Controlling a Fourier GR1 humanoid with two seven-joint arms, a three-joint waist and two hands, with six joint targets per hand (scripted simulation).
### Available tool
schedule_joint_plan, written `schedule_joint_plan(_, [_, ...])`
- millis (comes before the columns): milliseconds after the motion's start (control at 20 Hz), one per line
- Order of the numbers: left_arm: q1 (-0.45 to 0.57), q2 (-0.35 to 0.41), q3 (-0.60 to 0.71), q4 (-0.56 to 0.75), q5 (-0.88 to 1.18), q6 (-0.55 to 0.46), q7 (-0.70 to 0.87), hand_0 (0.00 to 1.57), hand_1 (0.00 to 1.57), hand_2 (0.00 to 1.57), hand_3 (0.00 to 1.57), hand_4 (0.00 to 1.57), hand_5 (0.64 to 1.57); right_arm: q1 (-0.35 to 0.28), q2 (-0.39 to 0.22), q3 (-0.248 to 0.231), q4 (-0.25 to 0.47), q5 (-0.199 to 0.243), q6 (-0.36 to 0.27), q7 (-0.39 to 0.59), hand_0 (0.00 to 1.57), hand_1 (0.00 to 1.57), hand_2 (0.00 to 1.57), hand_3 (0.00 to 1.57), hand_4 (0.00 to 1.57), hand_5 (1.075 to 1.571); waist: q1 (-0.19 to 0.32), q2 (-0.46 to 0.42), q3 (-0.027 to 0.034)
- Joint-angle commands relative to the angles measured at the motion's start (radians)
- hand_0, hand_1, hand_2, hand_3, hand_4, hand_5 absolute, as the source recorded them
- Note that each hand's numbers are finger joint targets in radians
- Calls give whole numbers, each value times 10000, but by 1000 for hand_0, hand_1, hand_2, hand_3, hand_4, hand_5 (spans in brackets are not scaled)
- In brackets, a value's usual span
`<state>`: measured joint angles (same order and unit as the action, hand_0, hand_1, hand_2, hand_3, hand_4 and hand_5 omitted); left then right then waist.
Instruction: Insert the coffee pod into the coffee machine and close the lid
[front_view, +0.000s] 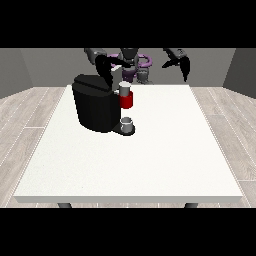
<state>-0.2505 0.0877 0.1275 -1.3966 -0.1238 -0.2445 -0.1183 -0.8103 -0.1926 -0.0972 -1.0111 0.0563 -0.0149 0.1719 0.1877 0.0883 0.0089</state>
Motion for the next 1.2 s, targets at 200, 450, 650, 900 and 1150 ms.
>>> schedule_joint_plan(200, [-344, -155, -390, -31, -101, -124, -76, 0, 0, 0, 0, 331, 1571, -1175, 253, 696, -527, 739, -285, 7, 0, 0, 0, 0, 87, 1571, 1130, 360, -92])
schedule_joint_plan(450, [-540, -266, -546, -75, -124, -143, -153, 0, 0, 0, 0, 407, 1571, -1468, -158, 573, -870, 980, -393, 368, 0, 0, 0, 0, 259, 1571, 1676, 652, -84])
schedule_joint_plan(650, [-1098, -342, -528, -192, 22, -143, 43, 0, 0, 0, 0, 382, 1571, -1394, -207, 544, -1169, 1030, -362, 528, 0, 0, 0, 0, 96, 1571, 1926, 960, -74])
schedule_joint_plan(900, [-1487, -199, -605, 99, -20, -365, -92, 0, 0, 0, 0, 429, 1571, -1880, -669, 597, -2035, 1205, -114, 1630, 0, 0, 0, 0, 0, 1571, 2413, 1315, -89])
schedule_joint_plan(1150, [-1817, -286, -911, 13, 7, -651, -158, 0, 0, 0, 0, 395, 1571, -2090, -1080, 325, -2633, 1442, -393, 2430, 0, 0, 0, 0, 0, 1571, 3388, 1807, -78])
